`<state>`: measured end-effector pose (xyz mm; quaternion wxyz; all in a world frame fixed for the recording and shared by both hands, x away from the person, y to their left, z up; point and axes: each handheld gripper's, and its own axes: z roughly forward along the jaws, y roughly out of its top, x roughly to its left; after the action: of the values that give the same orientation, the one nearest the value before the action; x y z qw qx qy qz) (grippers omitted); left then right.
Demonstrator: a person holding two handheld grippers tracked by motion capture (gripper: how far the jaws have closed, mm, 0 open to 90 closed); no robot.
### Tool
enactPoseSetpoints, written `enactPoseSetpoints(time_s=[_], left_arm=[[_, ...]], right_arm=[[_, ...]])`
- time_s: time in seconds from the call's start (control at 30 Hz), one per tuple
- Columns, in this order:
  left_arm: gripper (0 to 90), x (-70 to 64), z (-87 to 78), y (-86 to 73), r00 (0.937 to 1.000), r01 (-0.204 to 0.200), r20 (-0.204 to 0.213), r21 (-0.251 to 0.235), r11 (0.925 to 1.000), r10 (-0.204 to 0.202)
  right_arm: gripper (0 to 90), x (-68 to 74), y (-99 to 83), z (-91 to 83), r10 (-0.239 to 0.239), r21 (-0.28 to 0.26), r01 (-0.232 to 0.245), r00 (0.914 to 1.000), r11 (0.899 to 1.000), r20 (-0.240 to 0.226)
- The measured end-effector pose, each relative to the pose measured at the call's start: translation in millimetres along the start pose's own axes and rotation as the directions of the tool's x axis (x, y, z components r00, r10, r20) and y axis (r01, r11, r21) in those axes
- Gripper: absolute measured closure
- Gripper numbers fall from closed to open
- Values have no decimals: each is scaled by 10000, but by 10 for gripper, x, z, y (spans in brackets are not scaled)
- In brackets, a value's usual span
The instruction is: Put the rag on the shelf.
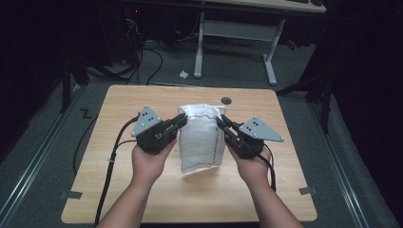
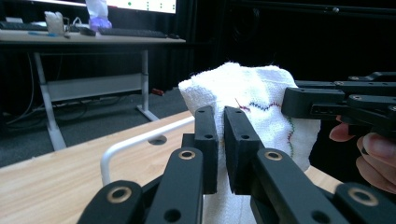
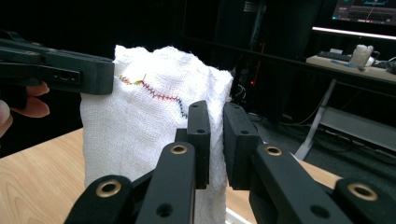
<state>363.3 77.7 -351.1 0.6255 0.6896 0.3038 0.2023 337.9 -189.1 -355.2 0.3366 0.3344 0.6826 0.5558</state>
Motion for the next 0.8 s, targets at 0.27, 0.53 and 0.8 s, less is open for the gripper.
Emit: enactPoseSetpoints(time_s=[0.27, 0.53, 0.8], left_arm=[[846, 71, 62, 137, 9992, -379, -93, 73, 9993, 380], [846, 107, 142, 362, 9964, -838, -140, -117, 9964, 837], [848, 231, 309, 491, 9944, -987, -384, -138, 9950, 981]], right_arm=[[825, -35, 126, 43, -174, -81, 175, 9998, 9998, 81], [825, -136, 323, 87, -225, -330, 234, 9994, 9992, 277], [825, -265, 419, 238, -86, -353, 100, 9992, 9993, 385]])
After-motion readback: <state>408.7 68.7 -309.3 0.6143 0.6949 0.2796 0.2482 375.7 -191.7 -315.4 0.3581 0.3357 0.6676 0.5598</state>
